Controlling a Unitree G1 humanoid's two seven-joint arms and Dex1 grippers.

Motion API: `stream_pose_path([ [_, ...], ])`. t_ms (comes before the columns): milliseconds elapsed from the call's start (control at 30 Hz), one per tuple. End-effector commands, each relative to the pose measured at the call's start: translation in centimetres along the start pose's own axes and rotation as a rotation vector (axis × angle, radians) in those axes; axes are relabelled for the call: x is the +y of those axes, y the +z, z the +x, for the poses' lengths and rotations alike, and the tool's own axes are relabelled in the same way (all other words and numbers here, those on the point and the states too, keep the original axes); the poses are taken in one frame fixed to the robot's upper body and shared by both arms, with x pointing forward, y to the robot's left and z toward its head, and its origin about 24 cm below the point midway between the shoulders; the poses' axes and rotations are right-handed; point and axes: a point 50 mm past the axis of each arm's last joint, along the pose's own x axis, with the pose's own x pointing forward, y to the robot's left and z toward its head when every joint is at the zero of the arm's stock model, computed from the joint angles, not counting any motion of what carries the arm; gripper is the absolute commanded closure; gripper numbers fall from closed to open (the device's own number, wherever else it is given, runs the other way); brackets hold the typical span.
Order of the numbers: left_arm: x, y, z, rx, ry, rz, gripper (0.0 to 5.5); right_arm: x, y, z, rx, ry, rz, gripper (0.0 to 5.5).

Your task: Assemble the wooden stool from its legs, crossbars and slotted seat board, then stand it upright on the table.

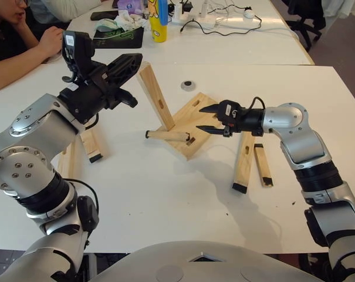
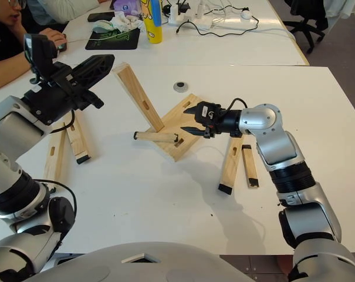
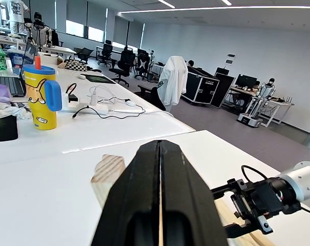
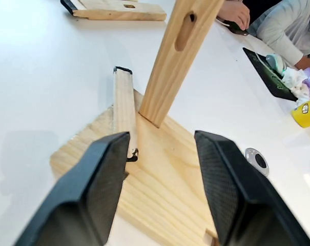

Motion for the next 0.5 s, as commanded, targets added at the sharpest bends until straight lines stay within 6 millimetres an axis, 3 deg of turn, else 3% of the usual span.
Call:
stream_pose_path([
  [33,0.9,-0.1,-0.2,0.012,0.018,0.008,5.50,-0.5,-0.6,0.8,-0.001,0.033,0.084,3.15],
  [500,1.3,-0.3,0.1,0.013,0.017,0.009,5.50,-0.1,-2.0,3.7,-0.024,0.137,0.267,3.15],
])
